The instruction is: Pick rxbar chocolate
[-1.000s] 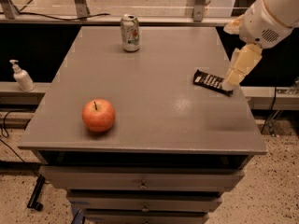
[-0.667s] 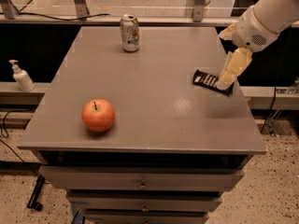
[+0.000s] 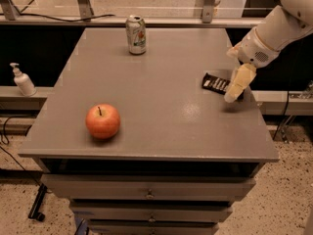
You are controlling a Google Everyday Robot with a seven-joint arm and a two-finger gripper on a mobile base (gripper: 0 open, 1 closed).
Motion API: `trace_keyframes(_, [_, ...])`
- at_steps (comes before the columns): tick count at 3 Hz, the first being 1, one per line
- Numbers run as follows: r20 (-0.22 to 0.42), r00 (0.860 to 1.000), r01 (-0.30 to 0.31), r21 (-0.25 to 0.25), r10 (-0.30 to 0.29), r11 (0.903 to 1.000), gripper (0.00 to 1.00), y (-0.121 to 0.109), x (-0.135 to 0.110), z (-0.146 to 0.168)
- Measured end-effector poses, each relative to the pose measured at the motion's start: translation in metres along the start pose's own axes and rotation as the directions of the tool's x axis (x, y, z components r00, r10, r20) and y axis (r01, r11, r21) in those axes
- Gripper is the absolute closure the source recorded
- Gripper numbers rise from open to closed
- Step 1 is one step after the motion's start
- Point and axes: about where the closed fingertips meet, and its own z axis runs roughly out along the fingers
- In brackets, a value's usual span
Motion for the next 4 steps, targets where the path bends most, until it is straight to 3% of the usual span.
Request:
trace_keyframes(1, [0.005,1.0,-0.007,-0.023,0.007,0.9997,0.16,-0.0027,0.0099,0.0157])
trace_keyframes(4, [0.026,0.999,-0.019,-0.037,0.02,0.9991,0.86,-0.0053,0.0141,0.0169])
